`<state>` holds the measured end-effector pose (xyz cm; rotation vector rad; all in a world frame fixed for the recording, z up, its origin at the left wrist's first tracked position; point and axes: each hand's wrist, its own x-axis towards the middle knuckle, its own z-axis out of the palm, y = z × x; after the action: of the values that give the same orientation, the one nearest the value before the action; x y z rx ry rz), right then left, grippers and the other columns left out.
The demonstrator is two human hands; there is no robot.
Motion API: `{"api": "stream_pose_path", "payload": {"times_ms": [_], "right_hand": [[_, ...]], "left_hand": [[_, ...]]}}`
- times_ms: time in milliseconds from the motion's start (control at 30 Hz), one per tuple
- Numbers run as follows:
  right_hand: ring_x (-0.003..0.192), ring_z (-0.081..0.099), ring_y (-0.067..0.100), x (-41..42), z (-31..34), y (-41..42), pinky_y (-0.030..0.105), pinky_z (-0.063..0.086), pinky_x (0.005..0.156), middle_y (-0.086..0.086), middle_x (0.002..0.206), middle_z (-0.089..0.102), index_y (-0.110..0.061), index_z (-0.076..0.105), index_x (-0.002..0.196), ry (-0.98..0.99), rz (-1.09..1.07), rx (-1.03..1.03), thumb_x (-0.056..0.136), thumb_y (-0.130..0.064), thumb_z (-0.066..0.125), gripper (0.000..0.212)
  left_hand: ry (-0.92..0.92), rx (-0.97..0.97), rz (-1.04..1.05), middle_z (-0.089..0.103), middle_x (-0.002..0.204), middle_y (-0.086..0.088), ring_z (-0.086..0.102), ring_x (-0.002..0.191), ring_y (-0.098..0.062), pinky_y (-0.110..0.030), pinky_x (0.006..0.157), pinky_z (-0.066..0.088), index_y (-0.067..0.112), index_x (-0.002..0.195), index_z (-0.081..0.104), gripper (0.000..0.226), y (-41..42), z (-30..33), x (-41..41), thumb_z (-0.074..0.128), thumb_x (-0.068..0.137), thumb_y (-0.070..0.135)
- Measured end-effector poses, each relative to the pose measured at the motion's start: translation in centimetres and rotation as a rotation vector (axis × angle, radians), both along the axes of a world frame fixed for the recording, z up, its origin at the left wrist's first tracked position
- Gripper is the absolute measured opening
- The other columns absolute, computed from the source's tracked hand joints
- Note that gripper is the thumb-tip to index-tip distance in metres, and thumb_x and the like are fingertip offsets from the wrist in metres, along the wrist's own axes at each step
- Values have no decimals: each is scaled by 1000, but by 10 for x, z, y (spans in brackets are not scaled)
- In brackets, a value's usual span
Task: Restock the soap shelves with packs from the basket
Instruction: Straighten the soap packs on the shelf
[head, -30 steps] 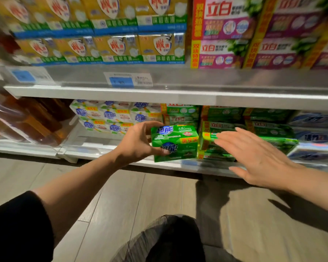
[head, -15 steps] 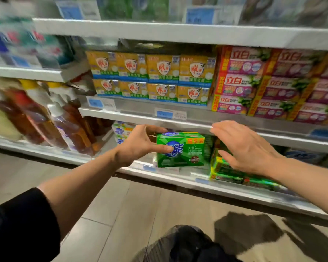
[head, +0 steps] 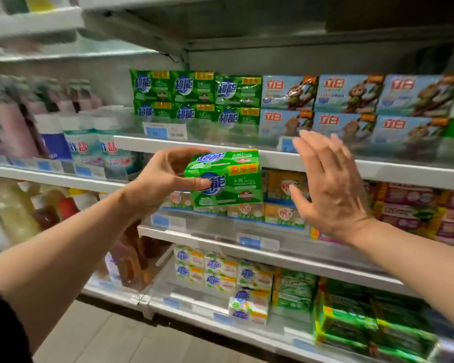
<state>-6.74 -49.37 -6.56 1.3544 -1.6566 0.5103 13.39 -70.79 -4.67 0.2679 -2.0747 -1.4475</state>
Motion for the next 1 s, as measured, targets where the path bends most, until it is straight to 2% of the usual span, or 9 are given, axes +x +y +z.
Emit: {"api": "stream_pose_path", "payload": {"times_ms": [67,133,233,333,467,600,700,867,1000], "right_hand": [[132,38,35,-4,21,-9,48,20,117,19,141,45,1,42,138,-51,-65,45,62,-15,71,83],[132,39,36,-5,36,-18,48,21,117,19,142,45,1,42,139,-133,-149,153,55,-11,75,91],[129,39,32,-2,46,-28,46,26,112,14,142,43,-3,44,137,-224,-283,308,66,-24,72,78],[116,47,31,-5,39,-34,50,36,104,11,128,52,-6,51,125,-221,-307,299,63,-31,75,70],[103,54,28,-10,35,-39,50,43,98,6,114,57,-8,52,124,-237,-272,231,58,-32,79,75],[100,58,27,-13,36,-38,47,48,94,5,112,60,-9,54,123,-238,-239,220,54,-34,79,77],[110,54,26,-12,37,-34,46,40,104,5,121,56,-9,49,130,-239,-229,263,62,-33,74,76],[137,28,21,-8,46,-25,40,10,119,1,149,32,-14,22,149,-271,-182,347,82,-38,61,81],[141,21,21,-7,53,-21,37,8,119,1,153,25,-15,16,151,-299,-169,393,84,-38,60,83]], "left_hand": [[49,-39,14,74,104,-7,71,88,-18,-26,73,58,12,114,64,66,-6,33,-4,91,54,7],[99,-74,46,73,105,-5,71,90,-18,-27,78,57,14,115,63,62,-11,62,-11,85,58,5],[129,-103,97,69,113,-12,70,96,-21,-30,83,57,7,125,59,72,-22,99,-28,79,56,7],[56,-169,123,66,120,-13,67,105,-23,-36,91,55,5,134,52,87,-40,123,-46,86,55,12],[-159,-273,124,61,125,-8,64,108,-20,-33,96,52,16,132,55,72,-59,136,-65,82,65,14],[-254,-279,102,57,132,-4,58,116,-22,-42,107,43,34,122,60,68,-72,134,-78,84,59,31],[-319,-323,97,58,133,-2,57,117,-21,-41,108,41,31,126,60,66,-70,135,-88,81,64,25],[-431,-342,53,55,134,1,57,118,-22,-42,110,39,31,128,59,71,-63,143,-90,79,60,26],[-477,-455,93,55,133,1,59,112,-19,-41,106,43,31,131,55,64,-54,147,-95,80,73,21]]}}
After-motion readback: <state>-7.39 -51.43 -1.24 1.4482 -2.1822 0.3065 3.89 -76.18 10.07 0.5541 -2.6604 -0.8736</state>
